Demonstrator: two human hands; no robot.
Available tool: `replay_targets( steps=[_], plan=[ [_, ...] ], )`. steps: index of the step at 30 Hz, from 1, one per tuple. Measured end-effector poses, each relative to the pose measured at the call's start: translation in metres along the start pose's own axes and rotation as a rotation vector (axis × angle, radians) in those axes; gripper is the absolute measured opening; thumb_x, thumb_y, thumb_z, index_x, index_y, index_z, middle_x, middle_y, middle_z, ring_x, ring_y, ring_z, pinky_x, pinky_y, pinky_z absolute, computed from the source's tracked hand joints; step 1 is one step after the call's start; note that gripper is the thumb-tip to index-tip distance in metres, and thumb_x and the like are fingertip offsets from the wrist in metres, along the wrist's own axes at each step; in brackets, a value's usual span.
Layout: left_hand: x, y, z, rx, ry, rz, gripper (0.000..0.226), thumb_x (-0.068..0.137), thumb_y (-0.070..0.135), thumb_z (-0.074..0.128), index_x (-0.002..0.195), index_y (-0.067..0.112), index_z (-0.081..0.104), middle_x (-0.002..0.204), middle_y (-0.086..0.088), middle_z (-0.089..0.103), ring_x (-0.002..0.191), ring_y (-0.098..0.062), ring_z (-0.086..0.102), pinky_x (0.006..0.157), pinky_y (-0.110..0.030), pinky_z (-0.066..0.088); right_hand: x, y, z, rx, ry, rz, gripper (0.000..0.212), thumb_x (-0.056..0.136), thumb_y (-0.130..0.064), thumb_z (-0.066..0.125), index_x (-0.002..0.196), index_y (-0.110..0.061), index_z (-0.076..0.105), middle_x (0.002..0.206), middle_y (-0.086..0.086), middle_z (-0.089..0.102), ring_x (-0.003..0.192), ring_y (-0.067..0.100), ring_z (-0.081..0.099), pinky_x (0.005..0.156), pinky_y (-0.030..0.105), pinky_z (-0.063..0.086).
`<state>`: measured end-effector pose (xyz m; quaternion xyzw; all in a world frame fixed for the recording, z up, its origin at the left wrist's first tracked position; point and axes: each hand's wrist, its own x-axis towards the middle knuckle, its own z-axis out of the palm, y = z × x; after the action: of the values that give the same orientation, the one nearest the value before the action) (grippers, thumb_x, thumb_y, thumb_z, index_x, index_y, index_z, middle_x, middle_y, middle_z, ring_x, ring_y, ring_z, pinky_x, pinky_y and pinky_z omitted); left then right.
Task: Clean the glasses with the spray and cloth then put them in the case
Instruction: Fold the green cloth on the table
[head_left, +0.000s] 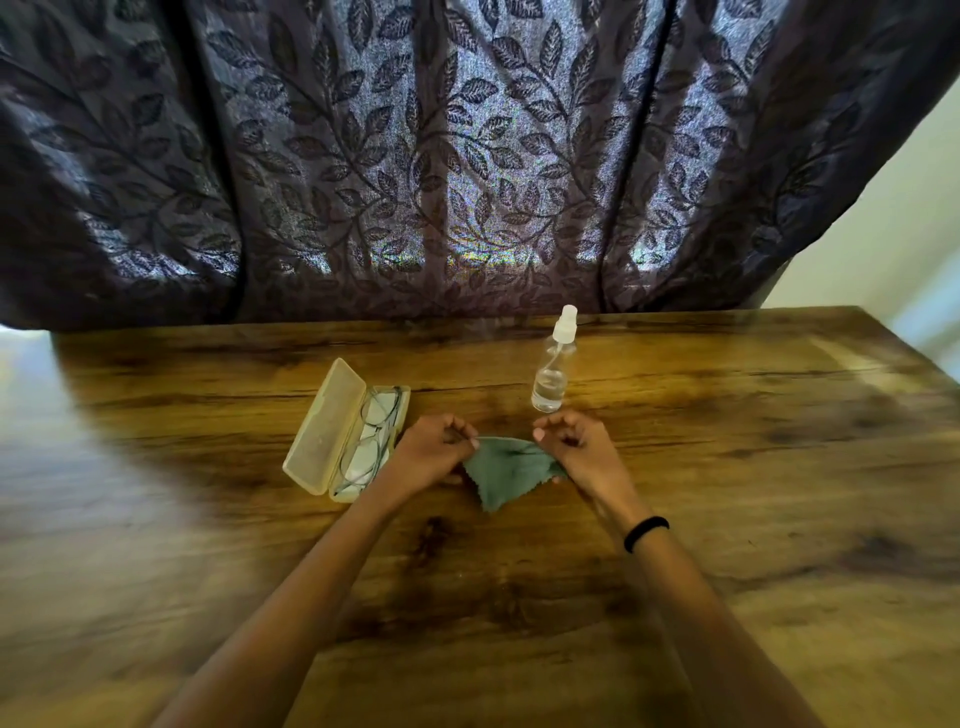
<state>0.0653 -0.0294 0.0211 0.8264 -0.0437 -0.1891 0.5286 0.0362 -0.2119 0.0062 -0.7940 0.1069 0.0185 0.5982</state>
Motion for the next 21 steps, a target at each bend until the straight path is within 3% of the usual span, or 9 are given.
replay_targets(
  steps=[3, 6, 9, 13, 16, 18, 21],
  plan=[
    [0.001, 0.002, -0.001, 0.027, 0.041, -0.002, 0.005, 0.088, 0.012, 0.056, 0.093, 0.01, 0.057, 0.103, -0.012, 0.06, 0.089, -0.019, 0.058, 0.06, -0.022, 0.052, 0.002, -0.003, -0.001, -0.02, 0.011, -0.026, 0.011, 0.083, -0.019, 0.065, 0.092, -0.013, 0.062, 0.088, 0.01, 0.066, 0.064, 0.01, 0.058, 0.04, 0.016, 0.044],
    [0.004, 0.006, -0.005, 0.1, 0.086, 0.018, 0.006, 0.088, 0.014, 0.056, 0.093, 0.011, 0.058, 0.101, -0.008, 0.06, 0.087, -0.016, 0.058, 0.055, -0.017, 0.051, 0.004, -0.009, -0.005, -0.116, -0.001, -0.02, 0.014, 0.076, -0.023, 0.073, 0.084, -0.016, 0.065, 0.078, 0.0, 0.065, 0.065, 0.01, 0.06, 0.045, 0.017, 0.046],
    [0.005, 0.009, -0.006, 0.199, 0.125, 0.037, 0.004, 0.088, 0.014, 0.057, 0.091, 0.012, 0.06, 0.096, -0.005, 0.061, 0.087, -0.02, 0.062, 0.067, -0.029, 0.057, 0.007, -0.01, -0.008, -0.33, -0.025, -0.035, 0.007, 0.076, -0.019, 0.073, 0.076, -0.021, 0.066, 0.076, -0.003, 0.066, 0.072, 0.012, 0.062, 0.059, 0.019, 0.048],
    [0.005, 0.012, -0.008, 0.283, 0.14, 0.071, 0.005, 0.087, 0.017, 0.058, 0.09, 0.013, 0.061, 0.101, -0.006, 0.063, 0.095, -0.022, 0.061, 0.082, -0.042, 0.054, 0.006, -0.015, -0.012, -0.354, -0.061, -0.035, 0.008, 0.078, -0.015, 0.07, 0.074, -0.021, 0.066, 0.075, -0.007, 0.064, 0.067, 0.002, 0.059, 0.055, 0.012, 0.041],
    [0.005, 0.007, -0.013, 0.293, 0.116, 0.091, 0.005, 0.087, 0.019, 0.058, 0.09, 0.015, 0.06, 0.099, -0.003, 0.06, 0.093, -0.022, 0.061, 0.076, -0.038, 0.056, 0.001, -0.021, -0.02, -0.201, -0.182, -0.014, 0.009, 0.077, -0.009, 0.07, 0.077, -0.017, 0.066, 0.079, -0.002, 0.066, 0.075, 0.009, 0.06, 0.068, 0.019, 0.049],
    [0.005, 0.004, -0.017, 0.3, 0.1, 0.085, 0.006, 0.087, 0.021, 0.059, 0.09, 0.016, 0.061, 0.098, -0.001, 0.059, 0.088, -0.02, 0.06, 0.069, -0.031, 0.056, -0.001, -0.023, -0.024, -0.092, -0.235, 0.005, 0.01, 0.077, -0.006, 0.069, 0.08, -0.016, 0.065, 0.078, -0.001, 0.067, 0.074, 0.009, 0.061, 0.066, 0.017, 0.05],
    [0.011, 0.0, -0.016, 0.469, 0.13, 0.114, 0.01, 0.087, 0.024, 0.059, 0.092, 0.018, 0.065, 0.102, -0.001, 0.064, 0.086, -0.012, 0.054, 0.073, -0.024, 0.045, 0.006, -0.021, -0.02, -0.192, -0.167, -0.01, 0.01, 0.08, -0.004, 0.065, 0.085, -0.013, 0.066, 0.085, 0.001, 0.066, 0.081, 0.013, 0.06, 0.068, 0.02, 0.05]
  ],
)
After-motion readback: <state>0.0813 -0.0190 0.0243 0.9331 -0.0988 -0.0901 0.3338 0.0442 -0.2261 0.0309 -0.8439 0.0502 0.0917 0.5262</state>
